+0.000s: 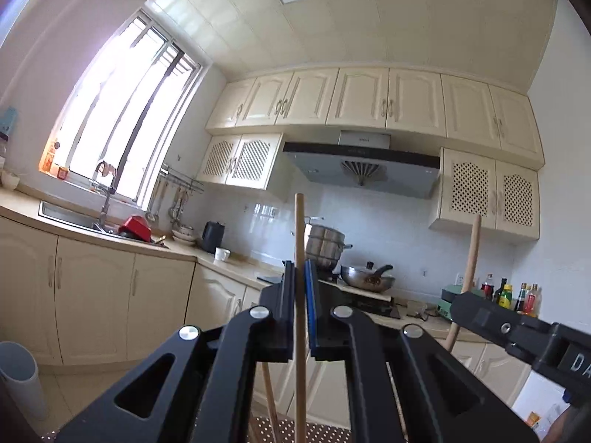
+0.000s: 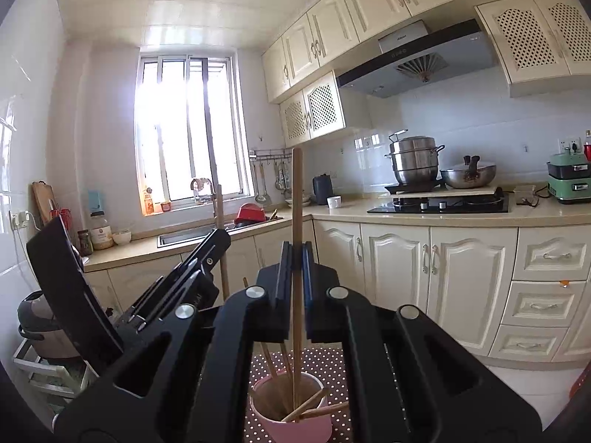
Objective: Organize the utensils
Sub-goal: 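Lower both chopsticks into the pink cup and open both grippers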
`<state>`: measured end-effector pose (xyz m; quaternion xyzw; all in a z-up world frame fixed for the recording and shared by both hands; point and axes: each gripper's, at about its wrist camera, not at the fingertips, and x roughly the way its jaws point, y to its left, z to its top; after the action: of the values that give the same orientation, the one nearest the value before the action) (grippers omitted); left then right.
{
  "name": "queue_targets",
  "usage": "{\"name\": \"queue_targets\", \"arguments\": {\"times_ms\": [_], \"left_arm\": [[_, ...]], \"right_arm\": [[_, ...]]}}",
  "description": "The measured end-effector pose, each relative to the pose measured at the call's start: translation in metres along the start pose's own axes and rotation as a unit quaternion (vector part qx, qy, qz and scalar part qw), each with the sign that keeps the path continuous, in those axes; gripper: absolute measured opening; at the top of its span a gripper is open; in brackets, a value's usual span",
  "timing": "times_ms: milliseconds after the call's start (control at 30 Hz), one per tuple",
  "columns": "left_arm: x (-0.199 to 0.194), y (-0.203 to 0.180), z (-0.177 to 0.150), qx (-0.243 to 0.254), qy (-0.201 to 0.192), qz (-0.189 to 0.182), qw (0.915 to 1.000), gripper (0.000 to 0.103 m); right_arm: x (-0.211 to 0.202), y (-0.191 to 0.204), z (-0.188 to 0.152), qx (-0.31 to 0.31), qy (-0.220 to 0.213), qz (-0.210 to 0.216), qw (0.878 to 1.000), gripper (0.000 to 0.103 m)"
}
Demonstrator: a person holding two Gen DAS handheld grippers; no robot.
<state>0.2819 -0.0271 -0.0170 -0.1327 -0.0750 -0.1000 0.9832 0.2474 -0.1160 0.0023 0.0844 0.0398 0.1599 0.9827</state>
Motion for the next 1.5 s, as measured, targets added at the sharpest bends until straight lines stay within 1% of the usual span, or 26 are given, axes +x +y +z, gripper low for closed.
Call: {"name": "queue_targets", "arguments": {"times_ms": [133,233,367,467,600,667,700,767,800,900,1000,1100,1133,1233,1333,1500], "left_arm": [[-0.002,0.007,-0.002,-0.016,-0.018,0.005,0.9997,0.006],[-0.003,0.006,-0.01,-0.007,-0.026,0.015,0.9995,0.006],[0.0,0.006,-0.017,-0.003,-0.004,0.012,0.9999,0.006],[-0.001,0.006,-0.024,0.014,0.002,0.016,0.9998,0.006],[0.004,0.005,-0.031,0.026,0.045,0.009,0.9986,0.007],[0.007,0.005,-0.034,0.027,0.067,0.009,0.9974,0.021],[0.007,0.006,-0.035,0.027,0.075,0.013,0.9967,0.031],[0.007,0.007,-0.037,0.026,0.091,0.014,0.9955,0.033],[0.007,0.008,-0.037,0.027,0.097,0.013,0.9949,0.035],[0.005,0.01,-0.036,0.032,0.127,0.018,0.9912,0.045],[0.001,0.01,-0.032,0.044,0.154,0.031,0.9867,0.057],[-0.005,0.012,-0.026,0.058,0.173,0.039,0.9825,0.058],[-0.007,0.012,-0.024,0.064,0.179,0.042,0.9808,0.06],[-0.015,0.015,-0.017,0.081,0.193,0.063,0.9758,0.063],[-0.022,0.023,-0.01,0.074,0.203,0.074,0.9736,0.065],[-0.037,0.036,0.0,0.063,0.219,0.087,0.9698,0.067]], "right_arm": [[-0.001,-0.001,0.001,0.004,-0.017,-0.001,1.0,0.005],[0.001,-0.001,0.0,0.003,-0.023,0.002,1.0,0.005],[0.007,0.0,-0.006,0.0,-0.015,0.006,1.0,0.005],[0.01,-0.001,-0.01,0.003,-0.008,0.009,1.0,0.005],[0.016,-0.001,-0.017,0.002,0.014,0.011,1.0,0.005],[0.019,0.0,-0.021,-0.001,0.028,0.011,1.0,0.006],[0.02,0.001,-0.022,-0.002,0.033,0.011,0.999,0.006],[0.022,0.002,-0.026,-0.002,0.047,0.013,0.999,0.006],[0.023,0.004,-0.027,-0.007,0.053,0.007,0.999,0.006],[0.023,0.004,-0.027,-0.009,0.064,0.003,0.998,0.006],[0.022,0.007,-0.026,-0.011,0.075,0.005,0.997,0.006],[0.022,0.013,-0.026,-0.019,0.084,0.005,0.996,0.006],[0.023,0.014,-0.026,-0.021,0.088,0.004,0.996,0.006],[0.024,0.017,-0.025,-0.021,0.103,0.002,0.994,0.007],[0.022,0.02,-0.024,-0.025,0.109,-0.004,0.994,0.007],[0.029,0.026,-0.026,-0.035,0.144,-0.003,0.989,0.008]]}}
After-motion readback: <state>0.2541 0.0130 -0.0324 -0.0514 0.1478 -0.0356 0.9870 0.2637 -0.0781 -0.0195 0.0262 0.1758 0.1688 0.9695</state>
